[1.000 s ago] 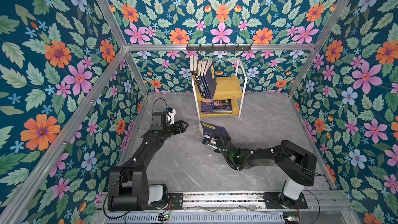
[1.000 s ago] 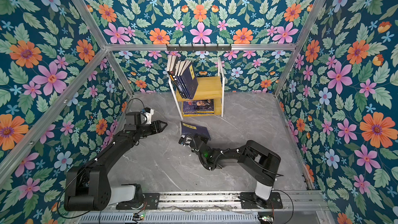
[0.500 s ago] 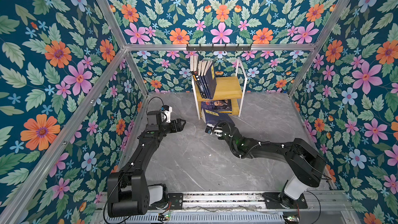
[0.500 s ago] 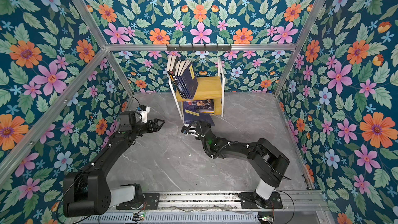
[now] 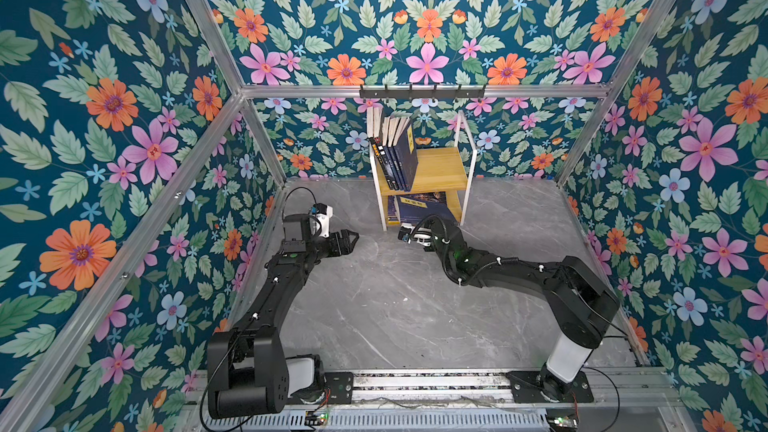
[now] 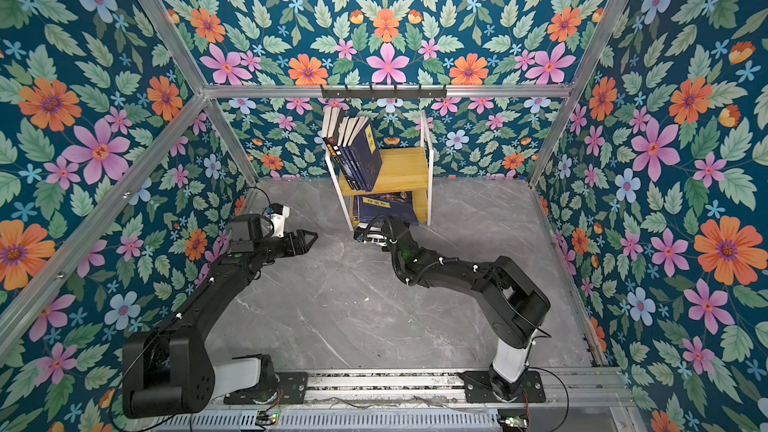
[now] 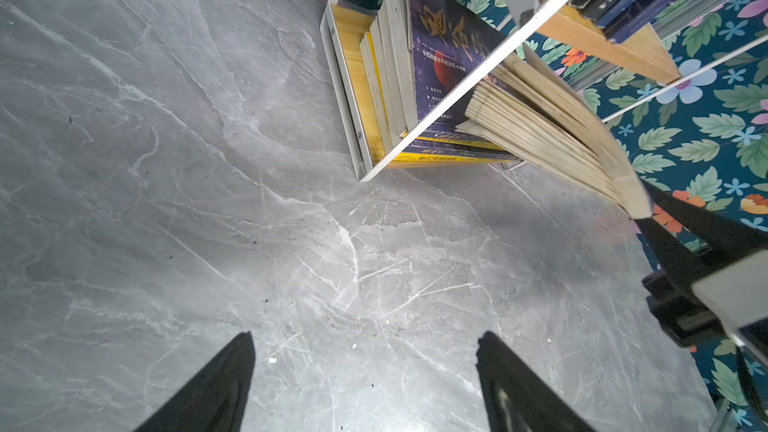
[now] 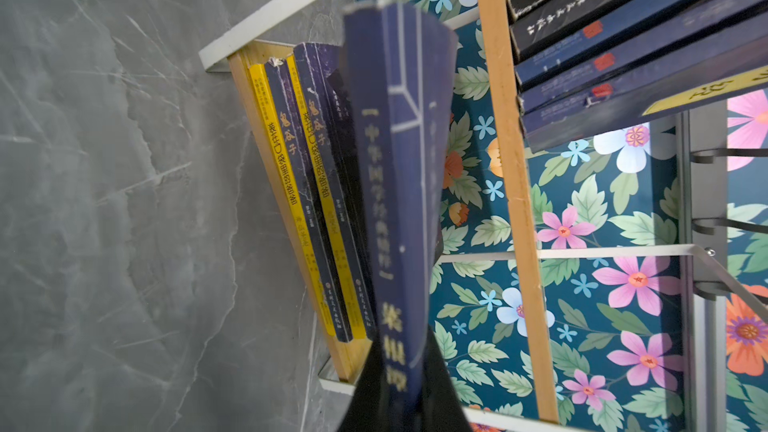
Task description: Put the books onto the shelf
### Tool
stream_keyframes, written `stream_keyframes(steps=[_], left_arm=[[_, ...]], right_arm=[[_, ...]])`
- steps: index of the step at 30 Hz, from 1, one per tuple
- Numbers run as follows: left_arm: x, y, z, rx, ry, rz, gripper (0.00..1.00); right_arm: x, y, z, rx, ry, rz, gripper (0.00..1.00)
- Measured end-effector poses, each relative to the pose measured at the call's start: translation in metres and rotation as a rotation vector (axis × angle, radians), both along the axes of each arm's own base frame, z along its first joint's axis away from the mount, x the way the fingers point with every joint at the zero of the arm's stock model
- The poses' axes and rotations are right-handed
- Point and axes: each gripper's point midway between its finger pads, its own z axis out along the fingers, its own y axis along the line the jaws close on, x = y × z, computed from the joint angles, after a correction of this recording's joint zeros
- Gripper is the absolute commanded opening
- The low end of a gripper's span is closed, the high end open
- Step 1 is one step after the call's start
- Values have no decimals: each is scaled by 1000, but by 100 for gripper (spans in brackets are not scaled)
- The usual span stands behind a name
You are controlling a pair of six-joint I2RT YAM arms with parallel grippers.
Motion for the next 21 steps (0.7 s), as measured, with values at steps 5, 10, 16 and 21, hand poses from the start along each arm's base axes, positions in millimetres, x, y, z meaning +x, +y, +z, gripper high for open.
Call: stream_keyframes(steps=[5, 10, 16, 21], left_arm=[[1, 0, -1, 1, 3, 0, 86], [1, 2, -1, 5, -1, -1, 86], [1, 2, -1, 10, -3, -4, 86], [2, 2, -2, 12, -2, -4, 86]], right_arm=[[21, 1, -1, 0, -20, -14, 0], [30, 10, -12, -1, -13, -5, 0], [28, 11, -46, -22, 46, 2, 0], [26, 9, -52, -7, 66, 3, 0]])
